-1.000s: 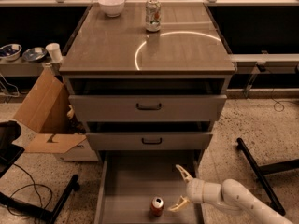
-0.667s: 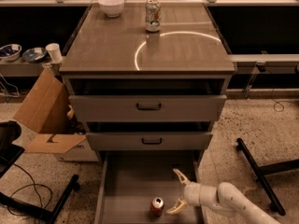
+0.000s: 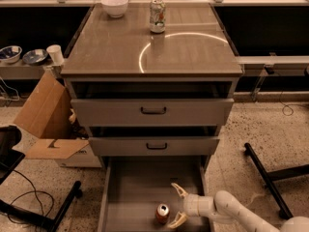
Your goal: Pick coke can from bottom drawer and place on counter
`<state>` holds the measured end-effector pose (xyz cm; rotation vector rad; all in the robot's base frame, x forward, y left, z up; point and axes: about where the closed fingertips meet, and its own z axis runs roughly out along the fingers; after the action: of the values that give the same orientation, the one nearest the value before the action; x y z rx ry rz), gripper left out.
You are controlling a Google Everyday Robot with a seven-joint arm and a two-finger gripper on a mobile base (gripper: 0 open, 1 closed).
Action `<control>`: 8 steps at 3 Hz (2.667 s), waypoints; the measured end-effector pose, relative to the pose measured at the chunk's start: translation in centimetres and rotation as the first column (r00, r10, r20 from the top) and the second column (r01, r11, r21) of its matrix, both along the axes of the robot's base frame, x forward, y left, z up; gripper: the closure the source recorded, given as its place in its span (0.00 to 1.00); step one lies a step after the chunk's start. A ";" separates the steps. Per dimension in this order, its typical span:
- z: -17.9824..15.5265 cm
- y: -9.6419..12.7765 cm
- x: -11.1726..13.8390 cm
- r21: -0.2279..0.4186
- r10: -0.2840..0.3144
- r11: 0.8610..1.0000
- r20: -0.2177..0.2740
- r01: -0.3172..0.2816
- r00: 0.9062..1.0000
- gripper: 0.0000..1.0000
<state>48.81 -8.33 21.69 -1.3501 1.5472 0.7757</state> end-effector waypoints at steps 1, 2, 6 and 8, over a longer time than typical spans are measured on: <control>-3.2 1.5 -1.1 -0.001 0.043 0.999 -0.070 -0.043 0.997 0.17; -5.4 3.2 -1.7 0.018 0.081 0.997 -0.126 -0.079 0.989 0.38; 13.3 1.9 -1.0 0.225 0.157 0.970 -0.310 -0.088 0.937 1.00; 35.9 -5.0 8.3 0.197 0.104 0.979 -0.226 -0.059 0.969 1.00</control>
Offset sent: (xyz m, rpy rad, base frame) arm -0.0233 0.0500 -0.0814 0.0273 0.1984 0.1256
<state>57.12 -13.33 57.55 -1.2220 1.5605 1.1397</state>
